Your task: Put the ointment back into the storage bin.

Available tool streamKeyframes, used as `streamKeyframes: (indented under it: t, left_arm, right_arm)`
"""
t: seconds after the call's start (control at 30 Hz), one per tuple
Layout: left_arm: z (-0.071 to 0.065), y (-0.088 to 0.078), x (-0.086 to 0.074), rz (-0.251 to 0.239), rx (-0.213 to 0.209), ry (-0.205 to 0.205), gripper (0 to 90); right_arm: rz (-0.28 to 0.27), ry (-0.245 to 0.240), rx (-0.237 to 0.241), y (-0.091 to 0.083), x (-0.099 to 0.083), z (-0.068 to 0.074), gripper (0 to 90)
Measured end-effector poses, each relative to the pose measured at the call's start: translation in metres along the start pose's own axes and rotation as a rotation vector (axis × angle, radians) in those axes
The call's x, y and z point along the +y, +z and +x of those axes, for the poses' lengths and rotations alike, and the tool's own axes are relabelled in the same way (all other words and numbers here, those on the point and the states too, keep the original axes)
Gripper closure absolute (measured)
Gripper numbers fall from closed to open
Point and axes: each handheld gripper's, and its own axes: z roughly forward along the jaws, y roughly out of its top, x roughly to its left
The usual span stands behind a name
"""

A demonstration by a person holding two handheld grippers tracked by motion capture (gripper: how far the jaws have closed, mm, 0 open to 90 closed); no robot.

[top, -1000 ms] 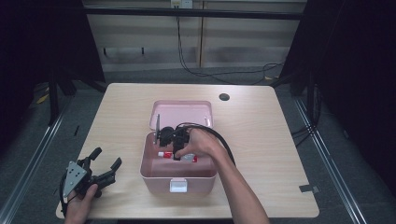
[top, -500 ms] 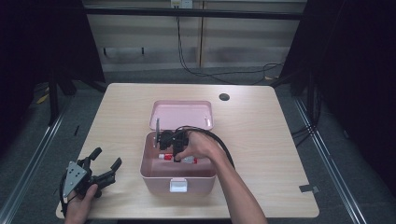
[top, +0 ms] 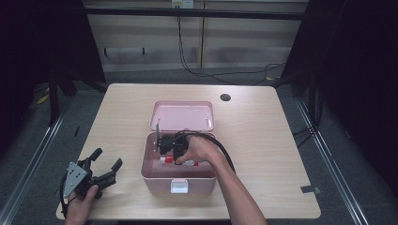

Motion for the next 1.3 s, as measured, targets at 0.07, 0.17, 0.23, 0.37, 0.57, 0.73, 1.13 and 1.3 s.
streamKeyframes:
  t: [0.07, 0.17, 0.23, 0.37, 0.57, 0.73, 1.13, 1.3]
  left_arm:
    - [0.000, 0.000, 0.000, 0.000, 0.000, 0.000, 15.7]
    - [0.000, 0.000, 0.000, 0.001, 0.000, 0.000, 15.7]
    - [0.000, 0.000, 0.000, 0.000, 0.000, 0.000, 15.7]
    - [0.000, 0.000, 0.000, 0.000, 0.000, 0.000, 15.7]
    - [0.000, 0.000, 0.000, 0.000, 0.000, 0.000, 15.7]
    - [0.000, 0.000, 0.000, 0.000, 0.000, 0.000, 15.7]
    - [0.000, 0.000, 0.000, 0.001, -0.001, 0.001, 15.7]
    - [0.000, 0.000, 0.000, 0.001, 0.000, 0.000, 15.7]
  right_arm:
    - [0.005, -0.002, -0.003, 0.002, 0.000, 0.000, 71.4]
    - [0.007, -0.002, -0.006, 0.005, 0.000, 0.001, 71.4]
    - [0.003, 0.001, -0.010, 0.007, 0.001, 0.002, 71.4]
    - [0.012, 0.001, -0.027, 0.010, 0.001, 0.003, 71.4]
    - [0.027, 0.005, -0.037, 0.012, 0.001, 0.003, 71.3]
    - [0.033, 0.011, -0.039, 0.014, 0.001, 0.002, 71.2]
    - [0.028, 0.036, -0.043, 0.013, 0.000, 0.001, 68.2]
    - [0.005, 0.037, -0.042, 0.009, -0.001, 0.000, 66.7]
